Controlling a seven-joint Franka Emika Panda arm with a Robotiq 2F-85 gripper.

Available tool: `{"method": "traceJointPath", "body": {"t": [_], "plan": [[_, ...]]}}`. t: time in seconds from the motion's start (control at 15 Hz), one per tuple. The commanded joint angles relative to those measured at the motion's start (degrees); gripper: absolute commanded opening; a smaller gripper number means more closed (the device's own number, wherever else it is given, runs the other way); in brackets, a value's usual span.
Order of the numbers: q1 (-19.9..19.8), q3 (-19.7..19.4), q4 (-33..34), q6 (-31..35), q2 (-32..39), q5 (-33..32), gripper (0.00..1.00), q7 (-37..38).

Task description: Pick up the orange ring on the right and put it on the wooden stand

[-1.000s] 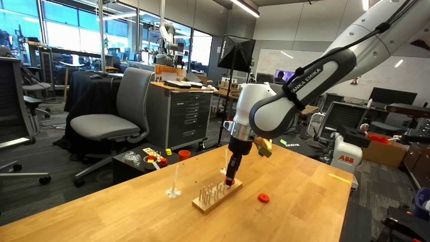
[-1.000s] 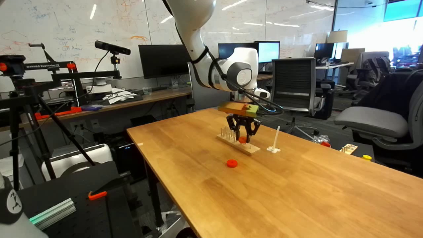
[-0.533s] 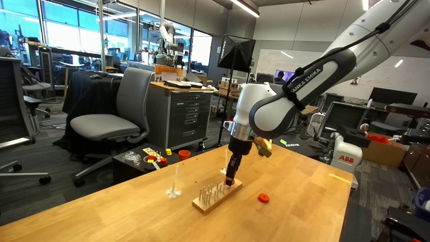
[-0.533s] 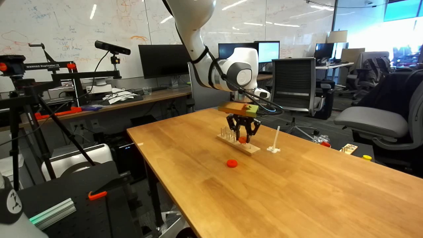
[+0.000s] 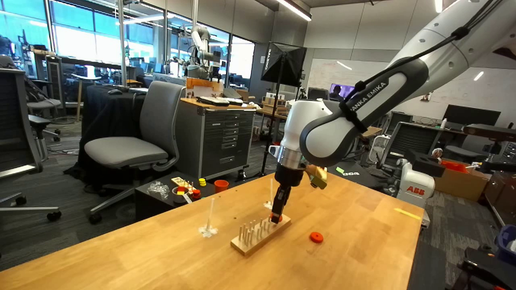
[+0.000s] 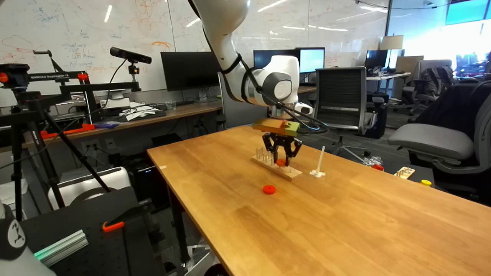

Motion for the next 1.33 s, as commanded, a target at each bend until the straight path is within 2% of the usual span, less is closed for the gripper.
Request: {"method": "traceJointPath", "body": {"t": [0.0, 1.27], "plan": [[-0.29, 0.05, -3.03, 1.73, -1.68, -0.32, 0.18, 0.59], [-0.6, 1.9, -8.11, 5.59, -4.05, -0.24, 0.18, -0.38]]}}
